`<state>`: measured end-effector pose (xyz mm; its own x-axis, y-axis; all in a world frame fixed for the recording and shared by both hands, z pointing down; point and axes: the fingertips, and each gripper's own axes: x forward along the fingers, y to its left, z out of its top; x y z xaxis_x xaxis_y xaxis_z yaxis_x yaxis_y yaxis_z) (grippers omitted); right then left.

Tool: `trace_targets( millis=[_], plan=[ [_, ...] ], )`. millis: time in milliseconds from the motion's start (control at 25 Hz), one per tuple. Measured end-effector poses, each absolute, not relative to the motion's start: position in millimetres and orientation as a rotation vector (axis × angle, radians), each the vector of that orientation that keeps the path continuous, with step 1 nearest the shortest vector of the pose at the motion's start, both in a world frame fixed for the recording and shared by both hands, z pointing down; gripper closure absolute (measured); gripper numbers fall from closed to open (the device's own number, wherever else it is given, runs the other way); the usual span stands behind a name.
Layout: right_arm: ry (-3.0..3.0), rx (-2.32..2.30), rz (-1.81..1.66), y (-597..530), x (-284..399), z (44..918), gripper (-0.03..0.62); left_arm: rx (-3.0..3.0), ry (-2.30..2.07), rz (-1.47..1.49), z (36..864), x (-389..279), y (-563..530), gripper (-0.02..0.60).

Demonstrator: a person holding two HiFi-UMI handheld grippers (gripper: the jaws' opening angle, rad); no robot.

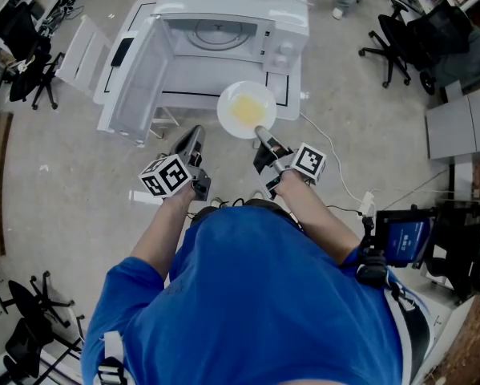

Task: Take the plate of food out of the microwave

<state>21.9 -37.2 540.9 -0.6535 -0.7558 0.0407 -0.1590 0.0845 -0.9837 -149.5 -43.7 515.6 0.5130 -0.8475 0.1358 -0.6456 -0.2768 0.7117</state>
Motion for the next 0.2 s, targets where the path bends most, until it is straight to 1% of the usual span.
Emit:
trace_targets(
  millis=[200],
  plan=[
    [1.878, -0.906, -1.614, -40.8, 21.1, 542.7, 0.576, 2.019, -1.219, -0.349, 517.0, -151.5, -47.8, 0.572]
  ],
)
